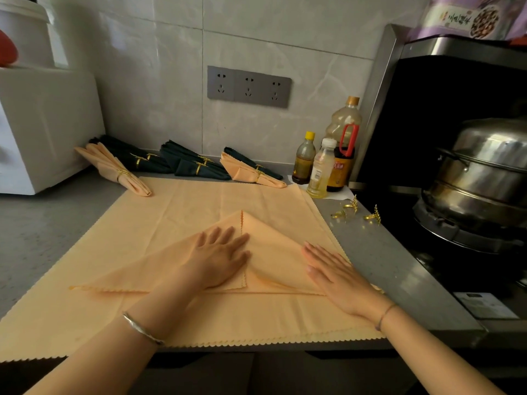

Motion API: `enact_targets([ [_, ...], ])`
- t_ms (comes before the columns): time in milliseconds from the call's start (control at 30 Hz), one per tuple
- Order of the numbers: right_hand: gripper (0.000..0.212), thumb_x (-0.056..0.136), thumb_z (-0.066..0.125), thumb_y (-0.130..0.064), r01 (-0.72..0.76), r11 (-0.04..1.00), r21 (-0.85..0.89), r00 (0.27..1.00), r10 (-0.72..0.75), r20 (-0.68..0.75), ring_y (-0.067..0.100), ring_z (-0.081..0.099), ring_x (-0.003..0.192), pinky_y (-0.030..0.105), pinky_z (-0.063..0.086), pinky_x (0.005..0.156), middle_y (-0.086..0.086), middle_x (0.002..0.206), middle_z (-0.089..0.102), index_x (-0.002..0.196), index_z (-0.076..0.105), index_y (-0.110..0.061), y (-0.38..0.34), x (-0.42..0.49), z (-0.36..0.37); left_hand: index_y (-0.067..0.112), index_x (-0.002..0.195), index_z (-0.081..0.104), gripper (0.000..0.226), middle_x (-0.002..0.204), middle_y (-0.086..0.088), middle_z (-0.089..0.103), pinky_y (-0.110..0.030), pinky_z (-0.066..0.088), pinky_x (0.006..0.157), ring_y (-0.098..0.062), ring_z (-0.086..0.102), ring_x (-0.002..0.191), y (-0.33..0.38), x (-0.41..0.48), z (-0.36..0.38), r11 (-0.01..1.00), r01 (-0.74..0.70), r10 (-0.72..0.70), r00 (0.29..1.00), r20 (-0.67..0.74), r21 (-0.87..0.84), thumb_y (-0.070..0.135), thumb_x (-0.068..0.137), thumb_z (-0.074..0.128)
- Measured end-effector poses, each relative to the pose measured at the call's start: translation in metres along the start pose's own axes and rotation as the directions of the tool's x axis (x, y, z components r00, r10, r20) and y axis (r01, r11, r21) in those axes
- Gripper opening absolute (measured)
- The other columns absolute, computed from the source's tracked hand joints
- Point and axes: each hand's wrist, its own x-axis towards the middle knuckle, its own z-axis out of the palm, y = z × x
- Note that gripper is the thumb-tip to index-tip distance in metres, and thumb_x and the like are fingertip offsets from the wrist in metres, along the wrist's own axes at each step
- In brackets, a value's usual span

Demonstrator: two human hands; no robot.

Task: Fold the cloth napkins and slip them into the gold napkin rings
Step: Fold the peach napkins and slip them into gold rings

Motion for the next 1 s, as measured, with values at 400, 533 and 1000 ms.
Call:
enact_targets([
  [400,0.056,0.09,-0.001,-0.057,-0.11,0.994,0.007,0.989,0.109,0.096,-0.008,-0.019,0.133,0.017,-0.013,0.11,-0.021,0.148,-0.021,0.14,-0.016,-0.035,0.019,-0.054,-0.008,0.041,0.15,0.002,0.051,0.161,0.005,0.0,-0.043,-0.004,0.118,-0.021,-0.004,0.148,0.0,-0.005,-0.002,0.999,-0.031,0.032,0.999,0.026,-0.029,0.05,0.101,0.013],
  [533,0.062,0.089,0.002,-0.059,-0.025,1.0,-0.013,1.0,0.025,0.011,-0.01,-0.014,0.135,0.017,-0.013,0.11,-0.025,0.148,-0.014,0.146,-0.006,-0.035,0.0,-0.05,-0.013,0.033,0.152,0.002,0.051,0.16,0.006,0.002,-0.039,-0.004,0.119,-0.017,-0.003,0.148,0.003,-0.025,-0.003,0.999,-0.035,0.035,0.999,-0.004,-0.028,0.043,0.103,0.01],
  [1000,0.062,0.088,0.007,-0.062,0.227,0.969,0.093,0.971,-0.233,0.056,-0.013,-0.006,0.138,0.021,-0.001,0.117,-0.027,0.153,0.001,0.147,0.013,-0.041,-0.054,-0.026,0.006,0.029,0.151,-0.005,0.093,0.158,0.012,-0.009,-0.028,-0.012,0.114,-0.009,-0.013,0.145,0.024,-0.09,0.006,0.99,-0.137,0.137,0.991,-0.009,-0.031,0.068,0.067,-0.015],
])
